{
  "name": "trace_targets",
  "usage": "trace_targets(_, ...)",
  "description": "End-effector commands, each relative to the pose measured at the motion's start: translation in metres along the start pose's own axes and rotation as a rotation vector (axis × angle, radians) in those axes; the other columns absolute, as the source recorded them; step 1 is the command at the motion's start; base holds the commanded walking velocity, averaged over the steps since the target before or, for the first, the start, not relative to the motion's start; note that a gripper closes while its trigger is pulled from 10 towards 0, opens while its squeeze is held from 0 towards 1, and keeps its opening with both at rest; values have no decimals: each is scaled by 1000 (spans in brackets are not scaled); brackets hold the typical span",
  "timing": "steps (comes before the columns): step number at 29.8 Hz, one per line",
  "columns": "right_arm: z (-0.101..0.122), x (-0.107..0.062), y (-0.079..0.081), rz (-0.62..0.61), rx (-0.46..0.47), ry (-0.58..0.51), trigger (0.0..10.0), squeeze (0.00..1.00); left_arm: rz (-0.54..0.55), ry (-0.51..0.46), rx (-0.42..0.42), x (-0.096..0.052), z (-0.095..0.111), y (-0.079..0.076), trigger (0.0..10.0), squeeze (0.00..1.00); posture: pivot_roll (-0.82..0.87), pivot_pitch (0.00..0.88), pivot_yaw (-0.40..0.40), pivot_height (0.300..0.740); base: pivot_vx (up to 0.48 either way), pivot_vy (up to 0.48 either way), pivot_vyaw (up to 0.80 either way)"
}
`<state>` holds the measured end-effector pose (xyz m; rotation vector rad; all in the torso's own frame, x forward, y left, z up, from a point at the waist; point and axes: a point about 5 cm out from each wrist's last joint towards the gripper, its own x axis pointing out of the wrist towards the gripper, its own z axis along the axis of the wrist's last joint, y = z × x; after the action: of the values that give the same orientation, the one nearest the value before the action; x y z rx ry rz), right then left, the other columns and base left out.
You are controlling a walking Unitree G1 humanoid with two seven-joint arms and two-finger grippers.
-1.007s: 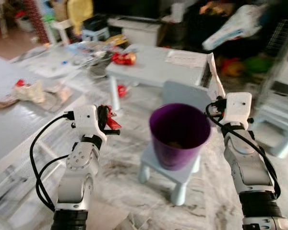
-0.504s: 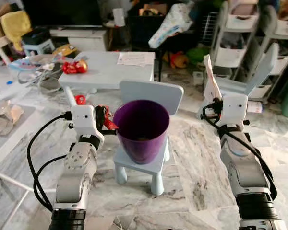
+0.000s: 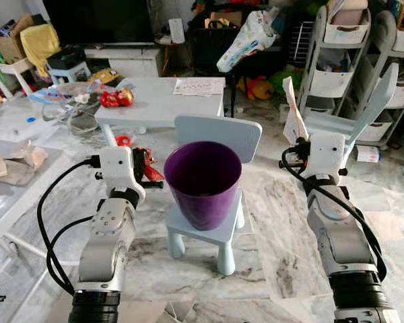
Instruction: Picking trash to rubbish bin
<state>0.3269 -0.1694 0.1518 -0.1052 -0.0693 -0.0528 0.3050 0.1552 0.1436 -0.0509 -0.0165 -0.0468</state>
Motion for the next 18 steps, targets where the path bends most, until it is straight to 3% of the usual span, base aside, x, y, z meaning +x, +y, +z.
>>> trace_targets(1,5,1,1,5,1,-21,10000,0,-1,-1,8,4,3,0,10000,0,0,41,58,740,364,0,0)
trace_targets(18,4,1,-1,9,-15,-23,10000,0,3,8,16,5,1,0,10000,0,-3,38,60,740,396,0,0)
